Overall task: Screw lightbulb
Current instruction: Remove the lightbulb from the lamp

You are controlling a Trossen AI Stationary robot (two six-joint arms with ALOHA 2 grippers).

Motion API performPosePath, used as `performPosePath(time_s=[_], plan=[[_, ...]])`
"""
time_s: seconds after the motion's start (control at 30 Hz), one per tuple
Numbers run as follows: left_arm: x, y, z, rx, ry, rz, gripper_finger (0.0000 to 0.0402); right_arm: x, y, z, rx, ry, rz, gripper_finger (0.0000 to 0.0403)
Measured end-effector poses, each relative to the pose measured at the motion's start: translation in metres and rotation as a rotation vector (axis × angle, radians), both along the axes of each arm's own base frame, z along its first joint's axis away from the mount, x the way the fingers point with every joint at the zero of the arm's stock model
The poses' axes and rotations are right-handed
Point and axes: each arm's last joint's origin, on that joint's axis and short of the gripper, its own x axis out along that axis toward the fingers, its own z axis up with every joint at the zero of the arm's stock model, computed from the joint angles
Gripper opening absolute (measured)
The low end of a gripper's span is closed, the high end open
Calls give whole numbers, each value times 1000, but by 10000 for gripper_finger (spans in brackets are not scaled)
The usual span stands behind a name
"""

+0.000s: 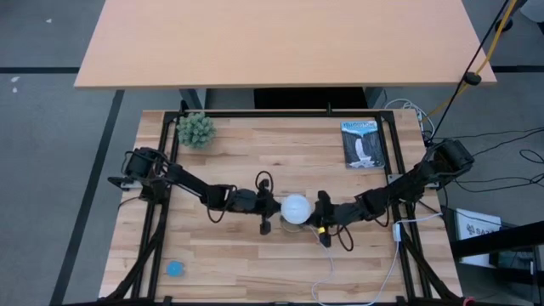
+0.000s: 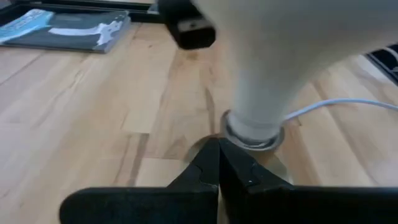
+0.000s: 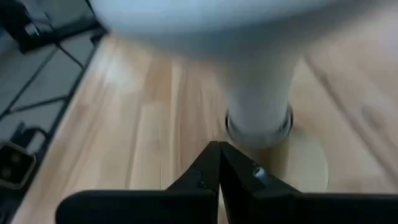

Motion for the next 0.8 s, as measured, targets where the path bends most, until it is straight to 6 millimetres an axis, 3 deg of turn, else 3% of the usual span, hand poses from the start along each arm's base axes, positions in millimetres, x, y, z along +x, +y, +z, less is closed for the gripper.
performPosePath(time_s=[0.27,0.5,0.63,0.8], plan=[[3,11,2,-28,-24,-14,0,4,-4,5,-42,-65,-29,0],[3,3,6,-83,-57,-102,0,2,-8,2,-112,-45,-152,0],[-1,-14,4,-143,-23,-188,0,-2,-15,-5,-130,16,-315,0],[-3,-20,5,-83,-36,-177,0,-2,-10,-6,-65,42,-185,0]])
